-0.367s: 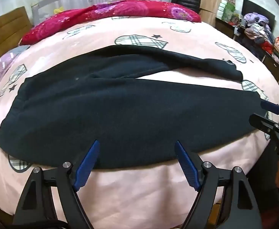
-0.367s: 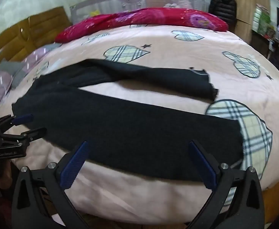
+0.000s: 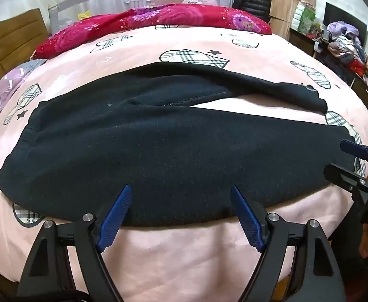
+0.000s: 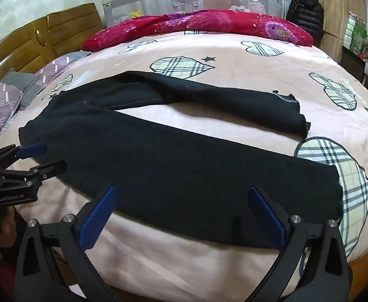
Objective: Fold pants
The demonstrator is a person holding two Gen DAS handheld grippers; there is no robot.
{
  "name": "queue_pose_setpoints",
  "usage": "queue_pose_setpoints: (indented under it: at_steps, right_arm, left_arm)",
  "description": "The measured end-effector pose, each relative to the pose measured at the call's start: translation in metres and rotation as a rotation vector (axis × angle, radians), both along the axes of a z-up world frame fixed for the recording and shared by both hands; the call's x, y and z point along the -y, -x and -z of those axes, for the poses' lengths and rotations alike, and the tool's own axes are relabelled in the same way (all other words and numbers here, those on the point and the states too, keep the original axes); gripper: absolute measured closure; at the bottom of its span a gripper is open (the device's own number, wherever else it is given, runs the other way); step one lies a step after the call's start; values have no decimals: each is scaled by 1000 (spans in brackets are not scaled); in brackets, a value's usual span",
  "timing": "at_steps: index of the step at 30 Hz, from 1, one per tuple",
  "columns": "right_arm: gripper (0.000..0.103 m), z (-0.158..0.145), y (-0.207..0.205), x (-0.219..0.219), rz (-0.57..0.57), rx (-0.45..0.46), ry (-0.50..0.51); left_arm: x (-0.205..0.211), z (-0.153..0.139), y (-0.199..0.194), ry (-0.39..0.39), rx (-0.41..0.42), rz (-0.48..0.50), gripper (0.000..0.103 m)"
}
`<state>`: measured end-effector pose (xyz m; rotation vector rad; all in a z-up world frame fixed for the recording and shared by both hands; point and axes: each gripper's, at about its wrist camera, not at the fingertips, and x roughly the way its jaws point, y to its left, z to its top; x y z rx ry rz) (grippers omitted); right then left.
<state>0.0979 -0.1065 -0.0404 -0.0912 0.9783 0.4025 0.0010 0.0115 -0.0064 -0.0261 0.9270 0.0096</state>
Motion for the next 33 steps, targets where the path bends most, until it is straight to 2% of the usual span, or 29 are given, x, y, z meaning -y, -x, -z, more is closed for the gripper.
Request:
queue_pose_setpoints:
  at_steps: [3,7,33]
  right_arm:
    - [0,-9,23,23,-2,2,-3]
    - [0,-3,33,36,-9,23,-29]
    - [0,0,30,32,-33,33,-64]
  left_arm:
    - [3,1,1,-15,4,6,21]
    - [4,-1,2,-19,13,5,21]
    - [2,-3,2,-17,27,6,21]
